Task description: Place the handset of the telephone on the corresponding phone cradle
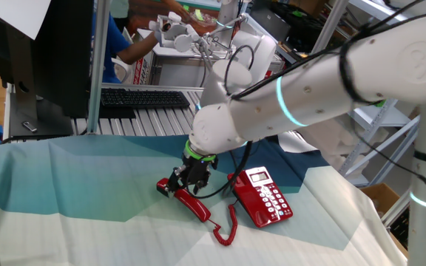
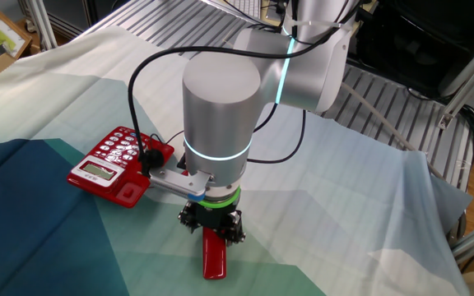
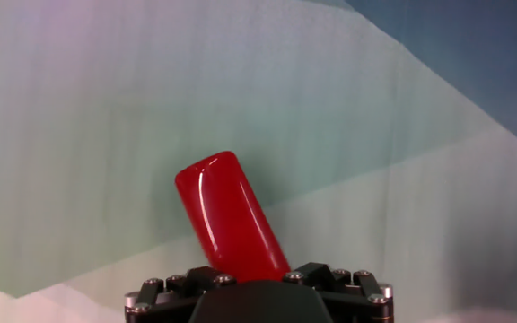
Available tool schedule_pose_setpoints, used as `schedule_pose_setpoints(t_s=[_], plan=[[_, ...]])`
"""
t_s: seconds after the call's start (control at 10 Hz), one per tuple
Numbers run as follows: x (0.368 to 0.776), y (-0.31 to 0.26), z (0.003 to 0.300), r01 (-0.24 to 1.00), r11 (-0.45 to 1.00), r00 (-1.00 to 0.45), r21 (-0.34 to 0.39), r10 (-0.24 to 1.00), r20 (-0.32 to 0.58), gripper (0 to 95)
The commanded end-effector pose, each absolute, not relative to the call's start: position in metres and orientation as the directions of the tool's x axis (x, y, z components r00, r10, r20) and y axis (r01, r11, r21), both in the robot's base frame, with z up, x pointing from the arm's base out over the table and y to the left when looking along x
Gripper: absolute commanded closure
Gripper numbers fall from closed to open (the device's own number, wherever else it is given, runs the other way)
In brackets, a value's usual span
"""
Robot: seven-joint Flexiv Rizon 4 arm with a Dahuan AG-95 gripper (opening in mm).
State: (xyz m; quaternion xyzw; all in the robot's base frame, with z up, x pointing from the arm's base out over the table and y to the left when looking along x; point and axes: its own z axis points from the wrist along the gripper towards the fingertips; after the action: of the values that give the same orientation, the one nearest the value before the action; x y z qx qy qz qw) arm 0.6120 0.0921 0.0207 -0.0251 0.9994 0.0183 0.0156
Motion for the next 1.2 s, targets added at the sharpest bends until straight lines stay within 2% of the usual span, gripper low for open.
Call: schedule_pose_setpoints(t_s=[0.1, 1.0, 1.2], plan=[[0.611, 0.091, 0.023, -0.059, 0.998, -0.998, 0.029, -0.058, -0.035, 19.0], [0.607, 0.086, 0.014, -0.078, 0.996, -0.996, 0.04, -0.076, -0.044, 19.0], [0.607, 0.086, 0.014, -0.084, 0.995, -0.996, 0.047, -0.082, -0.043, 57.0]])
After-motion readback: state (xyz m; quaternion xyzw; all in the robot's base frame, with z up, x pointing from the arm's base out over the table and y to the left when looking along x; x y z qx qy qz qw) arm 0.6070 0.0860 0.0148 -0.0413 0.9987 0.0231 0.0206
